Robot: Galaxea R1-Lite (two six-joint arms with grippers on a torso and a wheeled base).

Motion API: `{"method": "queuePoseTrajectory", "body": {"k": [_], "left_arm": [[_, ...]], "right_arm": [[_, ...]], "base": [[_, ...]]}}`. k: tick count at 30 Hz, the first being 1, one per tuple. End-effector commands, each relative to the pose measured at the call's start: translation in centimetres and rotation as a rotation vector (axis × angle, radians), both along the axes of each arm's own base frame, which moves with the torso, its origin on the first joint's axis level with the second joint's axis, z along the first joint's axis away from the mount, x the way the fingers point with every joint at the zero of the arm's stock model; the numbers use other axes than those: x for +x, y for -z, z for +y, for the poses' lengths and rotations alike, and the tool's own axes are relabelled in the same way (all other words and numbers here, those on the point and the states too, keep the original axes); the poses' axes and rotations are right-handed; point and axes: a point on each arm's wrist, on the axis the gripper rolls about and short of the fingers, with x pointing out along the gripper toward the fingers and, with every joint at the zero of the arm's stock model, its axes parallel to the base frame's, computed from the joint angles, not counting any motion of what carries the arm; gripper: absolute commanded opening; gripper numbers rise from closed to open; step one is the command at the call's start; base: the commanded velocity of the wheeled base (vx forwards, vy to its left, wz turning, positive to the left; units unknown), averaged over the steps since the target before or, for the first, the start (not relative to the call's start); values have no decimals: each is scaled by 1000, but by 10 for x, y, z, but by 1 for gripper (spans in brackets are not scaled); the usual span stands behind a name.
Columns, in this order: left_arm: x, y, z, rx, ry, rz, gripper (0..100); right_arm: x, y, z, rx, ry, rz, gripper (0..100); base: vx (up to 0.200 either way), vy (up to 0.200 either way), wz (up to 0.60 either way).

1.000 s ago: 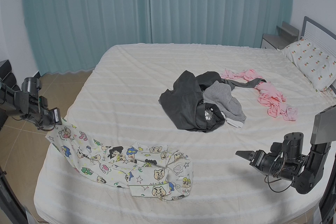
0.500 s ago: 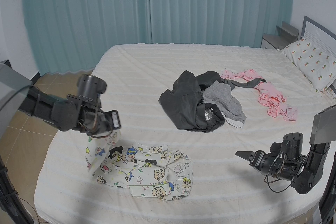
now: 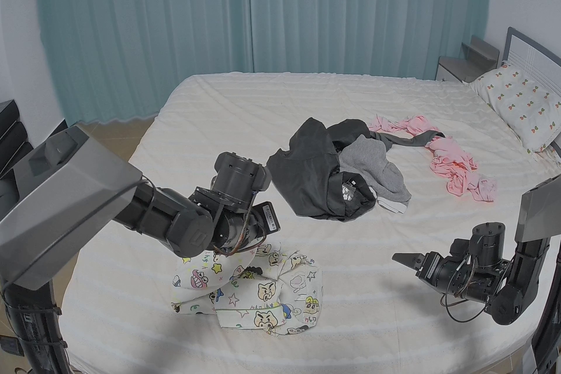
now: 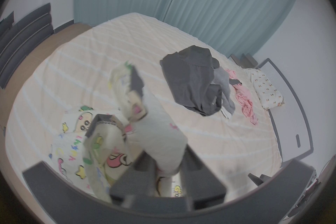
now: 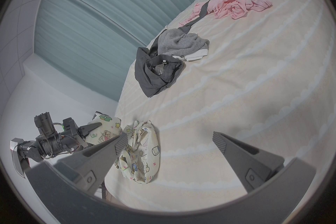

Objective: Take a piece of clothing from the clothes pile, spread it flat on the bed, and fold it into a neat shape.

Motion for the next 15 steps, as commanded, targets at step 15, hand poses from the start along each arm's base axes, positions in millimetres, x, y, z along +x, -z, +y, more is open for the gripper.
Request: {"method": "queuePoseTrajectory", "body": {"k": [15], "left_arm": [[-7,-34,65,-103,-166,-1,100]], "right_arm": [[-7,9,10,-5,-44,10,100]], "base": [[0,0,0]]}}
